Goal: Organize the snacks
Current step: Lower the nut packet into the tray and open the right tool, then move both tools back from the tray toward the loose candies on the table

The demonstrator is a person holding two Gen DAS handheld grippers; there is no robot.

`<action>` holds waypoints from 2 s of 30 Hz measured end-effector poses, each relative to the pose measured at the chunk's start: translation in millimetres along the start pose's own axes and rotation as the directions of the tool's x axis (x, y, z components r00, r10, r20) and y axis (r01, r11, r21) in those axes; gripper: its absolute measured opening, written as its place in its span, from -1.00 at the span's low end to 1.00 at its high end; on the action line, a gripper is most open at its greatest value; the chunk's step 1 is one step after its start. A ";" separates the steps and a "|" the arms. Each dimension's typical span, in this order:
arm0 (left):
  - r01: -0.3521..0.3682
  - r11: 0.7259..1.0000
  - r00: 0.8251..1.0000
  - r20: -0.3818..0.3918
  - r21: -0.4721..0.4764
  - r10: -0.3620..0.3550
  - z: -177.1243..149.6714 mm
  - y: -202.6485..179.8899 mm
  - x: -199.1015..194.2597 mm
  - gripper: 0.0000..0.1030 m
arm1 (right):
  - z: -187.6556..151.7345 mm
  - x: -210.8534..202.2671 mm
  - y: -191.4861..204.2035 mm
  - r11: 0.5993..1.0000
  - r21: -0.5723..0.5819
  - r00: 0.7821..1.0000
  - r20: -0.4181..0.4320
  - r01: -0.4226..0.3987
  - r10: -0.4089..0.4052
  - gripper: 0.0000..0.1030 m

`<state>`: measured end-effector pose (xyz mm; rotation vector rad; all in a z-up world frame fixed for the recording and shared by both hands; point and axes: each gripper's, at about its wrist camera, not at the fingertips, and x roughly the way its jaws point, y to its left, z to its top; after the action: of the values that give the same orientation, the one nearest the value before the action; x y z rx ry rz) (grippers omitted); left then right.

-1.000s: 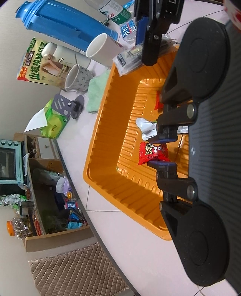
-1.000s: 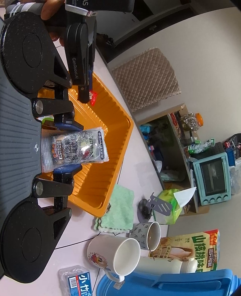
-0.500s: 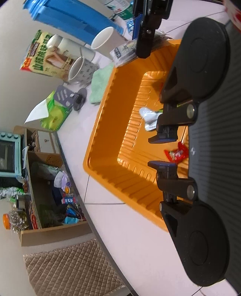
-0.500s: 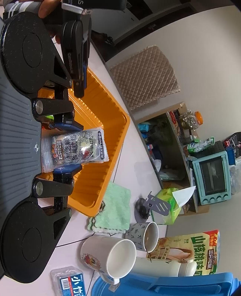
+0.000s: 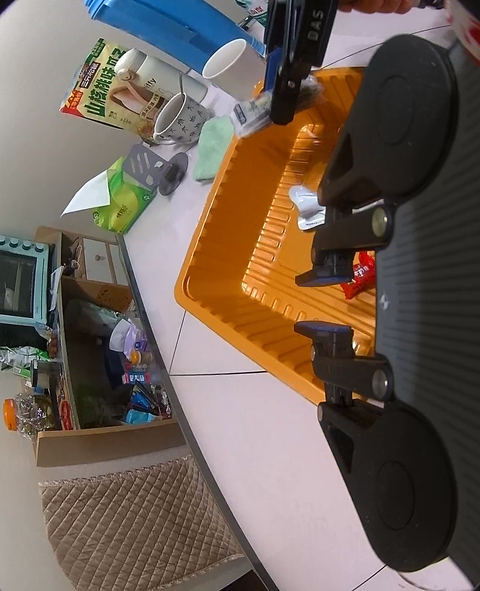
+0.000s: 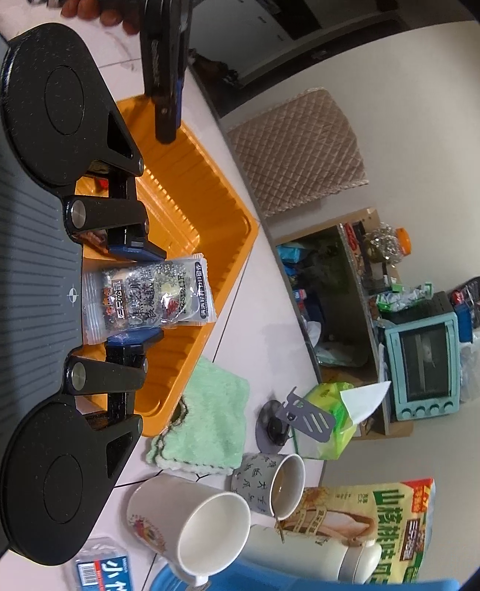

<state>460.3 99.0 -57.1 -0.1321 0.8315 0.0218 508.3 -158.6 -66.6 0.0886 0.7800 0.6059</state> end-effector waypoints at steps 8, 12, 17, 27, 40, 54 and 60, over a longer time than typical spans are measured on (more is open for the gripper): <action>0.001 1.000 1.000 -0.003 -0.007 -0.001 -0.9 -0.4 -0.3 -0.64 | -1.2 10.7 -6.9 1.000 0.004 1.000 -0.014 0.003 -0.003 -0.25; 0.005 1.000 1.000 0.003 -0.001 -0.005 -2.4 -3.3 -4.0 -0.54 | -1.6 9.1 -8.2 1.000 0.020 1.000 -0.012 0.010 -0.009 -0.19; 0.011 1.000 1.000 0.004 0.003 -0.011 -3.5 -7.8 -8.1 -0.48 | -2.0 -1.3 -8.5 0.999 0.039 1.000 0.001 0.006 -0.006 0.02; 0.031 1.000 0.999 0.017 0.006 -0.031 -7.0 -18.8 -25.3 -0.36 | -10.6 -28.7 -4.1 0.998 0.064 1.000 -0.002 -0.020 0.020 0.05; 0.069 0.998 0.997 0.038 -0.004 -0.069 -23.1 -39.9 -73.8 -0.20 | -25.4 -86.4 10.2 0.995 0.091 0.998 0.039 -0.050 0.046 0.19; 0.045 0.995 0.998 0.046 -0.086 -0.042 -67.1 -41.7 -142.9 -0.19 | -57.4 -144.6 35.1 0.989 0.111 0.995 0.032 -0.100 0.097 0.23; 0.041 0.992 0.998 0.050 -0.118 -0.035 -90.6 -44.3 -170.0 -0.19 | -74.3 -164.4 45.1 0.988 0.109 0.994 0.010 -0.113 0.113 0.23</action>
<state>282.3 49.2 12.9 -0.2589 0.7801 0.0385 345.4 -221.1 -2.4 0.2362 0.8085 0.6699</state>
